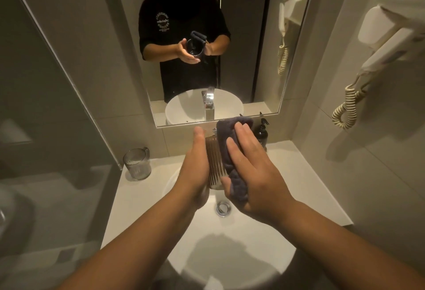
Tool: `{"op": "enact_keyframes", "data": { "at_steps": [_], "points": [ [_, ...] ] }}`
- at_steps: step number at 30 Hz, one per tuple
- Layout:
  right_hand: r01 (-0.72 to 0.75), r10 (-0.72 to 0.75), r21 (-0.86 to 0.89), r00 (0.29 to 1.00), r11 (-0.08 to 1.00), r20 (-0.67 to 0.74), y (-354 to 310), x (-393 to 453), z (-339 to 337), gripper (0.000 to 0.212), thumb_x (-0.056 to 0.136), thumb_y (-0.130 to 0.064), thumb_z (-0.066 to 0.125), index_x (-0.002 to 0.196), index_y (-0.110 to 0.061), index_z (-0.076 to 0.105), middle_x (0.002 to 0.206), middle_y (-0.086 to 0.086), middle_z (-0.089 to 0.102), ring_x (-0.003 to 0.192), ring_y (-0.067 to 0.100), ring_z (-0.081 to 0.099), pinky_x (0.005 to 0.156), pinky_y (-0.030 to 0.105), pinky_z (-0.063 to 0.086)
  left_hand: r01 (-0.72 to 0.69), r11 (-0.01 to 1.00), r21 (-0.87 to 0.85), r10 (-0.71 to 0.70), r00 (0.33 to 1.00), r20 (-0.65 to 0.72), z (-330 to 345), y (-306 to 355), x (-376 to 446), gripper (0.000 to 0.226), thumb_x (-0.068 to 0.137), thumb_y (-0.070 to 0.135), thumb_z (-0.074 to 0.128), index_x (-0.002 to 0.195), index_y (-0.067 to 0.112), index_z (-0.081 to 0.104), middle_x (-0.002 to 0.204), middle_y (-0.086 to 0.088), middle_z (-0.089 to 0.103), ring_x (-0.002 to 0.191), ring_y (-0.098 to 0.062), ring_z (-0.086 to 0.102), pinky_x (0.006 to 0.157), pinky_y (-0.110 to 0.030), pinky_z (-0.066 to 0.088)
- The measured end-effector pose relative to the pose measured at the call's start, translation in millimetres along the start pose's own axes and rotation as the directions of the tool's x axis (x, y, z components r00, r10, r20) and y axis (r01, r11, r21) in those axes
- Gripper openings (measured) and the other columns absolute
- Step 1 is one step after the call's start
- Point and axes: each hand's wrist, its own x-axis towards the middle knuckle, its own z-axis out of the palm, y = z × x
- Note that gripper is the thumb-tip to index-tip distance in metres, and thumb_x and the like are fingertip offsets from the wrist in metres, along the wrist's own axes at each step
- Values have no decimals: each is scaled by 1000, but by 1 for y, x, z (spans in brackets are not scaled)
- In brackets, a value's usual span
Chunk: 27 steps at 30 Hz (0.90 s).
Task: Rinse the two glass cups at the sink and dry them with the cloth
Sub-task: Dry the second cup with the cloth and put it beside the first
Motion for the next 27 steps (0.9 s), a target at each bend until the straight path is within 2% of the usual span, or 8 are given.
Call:
{"op": "enact_keyframes", "data": {
  "at_steps": [3,6,9,12,15,22,24,27],
  "points": [
    [5,-5,-1,1000,1000,-7,-3,1,0,62,89,-29,59,139,4,43,151,25,31,145,36,21,114,47,32,3,998,-66,6,991,137,-1,-3,-1,68,85,74,32,122,30,68,112,0,77,104,-17,74,82,-35,57],
    [-52,59,183,998,982,-33,-8,-1,-1,62,89,-27,57,142,0,39,155,19,26,147,30,20,113,46,33,53,983,-173,-24,987,161,-3,-5,0,68,90,73,33,112,24,75,111,-8,77,103,-24,74,86,-40,56],
    [-190,215,458,977,868,-2,-12,-5,-2,65,91,-27,50,148,-8,26,159,7,18,147,13,18,113,24,30,131,955,-265,-77,976,206,-7,-8,3,73,92,73,31,94,19,80,102,-15,77,95,-29,75,84,-41,57],
    [-267,288,550,956,791,51,-10,-4,-3,62,91,-29,46,148,-17,22,160,2,17,145,4,18,110,12,26,173,929,-328,-101,969,226,-10,-9,8,76,89,77,34,107,17,76,114,-19,74,105,-34,72,96,-48,54],
    [-309,312,547,946,778,90,-3,0,-3,61,92,-35,45,148,-22,25,160,-2,21,145,5,21,113,23,31,193,901,-387,-93,961,262,-9,-8,10,79,79,75,49,126,15,66,126,-22,68,115,-38,67,104,-54,48],
    [-288,270,442,957,850,104,-4,-20,8,66,90,-33,55,148,-11,31,155,1,34,142,14,33,110,40,39,172,878,-447,-119,982,146,-16,-13,20,69,86,69,55,125,13,67,119,-19,71,107,-35,70,98,-53,53],
    [-249,248,359,967,899,47,-6,-28,15,60,92,-23,57,146,-6,37,151,5,41,138,17,40,108,40,42,186,880,-436,-148,982,119,-17,-17,20,69,87,69,54,123,11,68,118,-19,72,105,-35,71,99,-53,53],
    [-205,211,208,978,957,-7,-10,-39,22,56,87,-14,64,140,-6,46,144,8,50,128,19,52,106,27,42,206,871,-445,-193,978,75,-20,-23,21,69,87,70,51,123,13,68,118,-18,73,105,-33,72,95,-47,55]
  ]
}}
